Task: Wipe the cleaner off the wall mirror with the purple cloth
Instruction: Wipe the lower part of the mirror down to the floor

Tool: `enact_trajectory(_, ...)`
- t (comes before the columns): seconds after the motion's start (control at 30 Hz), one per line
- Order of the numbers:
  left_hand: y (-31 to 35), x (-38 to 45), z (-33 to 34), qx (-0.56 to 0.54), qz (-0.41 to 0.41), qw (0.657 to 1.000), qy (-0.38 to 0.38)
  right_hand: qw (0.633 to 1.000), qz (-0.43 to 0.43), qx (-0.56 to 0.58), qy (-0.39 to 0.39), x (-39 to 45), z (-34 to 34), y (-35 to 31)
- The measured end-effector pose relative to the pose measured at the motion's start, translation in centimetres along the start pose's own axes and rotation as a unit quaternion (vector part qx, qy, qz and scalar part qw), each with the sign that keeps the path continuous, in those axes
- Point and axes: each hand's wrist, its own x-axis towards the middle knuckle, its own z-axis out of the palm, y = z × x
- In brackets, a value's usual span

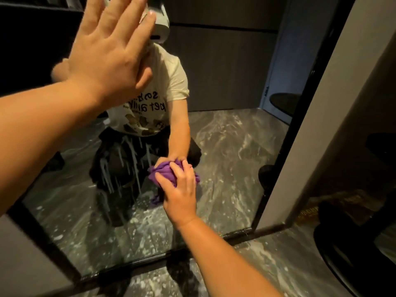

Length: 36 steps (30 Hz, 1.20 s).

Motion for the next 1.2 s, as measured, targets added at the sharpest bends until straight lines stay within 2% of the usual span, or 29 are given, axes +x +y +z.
enact_trajectory(0.03, -0.6, -1.4, 0.2, -0.001, 0.013, 1.000, -0.012, 1.000, -0.008, -0.008, 0.004, 0.1, -0.2, 0.7)
enact_trajectory(0.07, -1.3, -2.7, 0.3, 0.001, 0.024, 0.999, -0.022, 0.998, 0.007, -0.036, 0.043, 0.8, -1.0, 2.3)
enact_trajectory(0.13, -3.1, -5.2, 0.1, 0.011, 0.033, 0.999, -0.028, 0.974, 0.152, -0.102, 0.130, 2.1, -3.7, 7.3)
enact_trajectory(0.17, -4.0, -6.4, 0.0, 0.013, 0.028, 0.999, -0.030, 0.945, 0.253, -0.131, 0.162, 2.9, -5.7, 10.4)
enact_trajectory(0.23, -5.5, -8.5, -0.2, 0.005, -0.001, 0.999, -0.040, 0.891, 0.401, -0.133, 0.168, 4.1, -9.3, 15.1)
enact_trajectory(0.3, -6.8, -10.4, -0.1, 0.007, -0.040, 0.999, -0.034, 0.879, 0.448, -0.112, 0.123, 4.1, -9.5, 15.5)
enact_trajectory(0.37, -8.3, -12.1, 0.7, 0.019, -0.071, 0.997, -0.021, 0.902, 0.406, -0.091, 0.114, 4.3, -7.1, 11.5)
enact_trajectory(0.43, -9.8, -13.9, 1.9, 0.035, -0.068, 0.997, -0.010, 0.932, 0.335, -0.071, 0.118, 4.3, -3.8, 5.7)
enact_trajectory(0.47, -10.5, -14.6, 2.4, 0.044, -0.055, 0.997, -0.006, 0.953, 0.279, -0.064, 0.098, 4.1, -2.1, 2.5)
enact_trajectory(0.53, -11.4, -15.2, 2.6, 0.059, -0.027, 0.998, -0.004, 0.992, 0.108, -0.062, 0.033, 3.2, 1.1, -3.0)
enact_trajectory(0.57, -11.5, -15.2, 2.3, 0.066, -0.020, 0.998, -0.001, 0.998, 0.031, -0.056, -0.003, 2.8, 1.9, -4.9)
enact_trajectory(0.63, -11.5, -15.2, 1.5, 0.074, -0.010, 0.997, 0.009, 0.997, -0.055, -0.019, -0.047, 3.4, 1.4, -5.7)
enact_trajectory(0.67, -11.7, -15.4, 1.1, 0.081, 0.000, 0.997, 0.011, 0.998, -0.061, -0.020, -0.027, 4.8, 0.3, -5.3)
enact_trajectory(0.77, -13.4, -16.1, 0.1, 0.133, 0.037, 0.990, 0.009, 0.988, -0.039, -0.060, 0.134, 12.1, -2.8, -3.2)
enact_trajectory(0.8, -13.8, -16.2, 0.0, 0.143, 0.040, 0.989, 0.008, 0.984, -0.029, -0.070, 0.162, 14.4, -3.3, -3.2)
enact_trajectory(0.83, -14.0, -16.2, 0.0, 0.150, 0.037, 0.988, 0.008, 0.987, -0.013, -0.060, 0.150, 15.9, -3.2, -4.0)
enact_trajectory(0.87, -14.0, -16.3, 0.0, 0.156, 0.032, 0.987, 0.010, 0.993, -0.023, -0.045, 0.102, 16.0, -2.3, -5.3)
enact_trajectory(0.93, -13.8, -16.3, 0.1, 0.164, 0.029, 0.986, 0.014, 0.990, -0.134, -0.045, -0.023, 12.0, 0.7, -6.9)
enact_trajectory(0.97, -13.6, -16.3, 0.1, 0.163, 0.029, 0.986, 0.012, 0.968, -0.223, -0.045, -0.105, 8.3, 2.3, -7.0)
enact_trajectory(1.03, -13.6, -16.3, -0.1, 0.153, 0.019, 0.988, -0.003, 0.884, -0.409, -0.079, -0.212, 2.2, 3.9, -5.5)
enact_trajectory(1.07, -13.7, -16.3, -0.2, 0.146, 0.010, 0.989, -0.013, 0.856, -0.446, -0.101, -0.240, 1.3, 3.8, -4.9)
enact_trajectory(1.1, -13.7, -16.5, -0.3, 0.140, -0.001, 0.990, -0.025, 0.849, -0.454, -0.097, -0.252, 2.1, 3.5, -4.7)
enact_trajectory(1.13, -13.7, -16.6, -0.4, 0.135, -0.009, 0.990, -0.038, 0.860, -0.449, -0.088, -0.228, 3.9, 3.0, -5.4)
enact_trajectory(1.2, -13.6, -16.5, -0.5, 0.129, -0.006, 0.990, -0.052, 0.921, -0.370, -0.053, -0.110, 9.7, 1.0, -8.1)
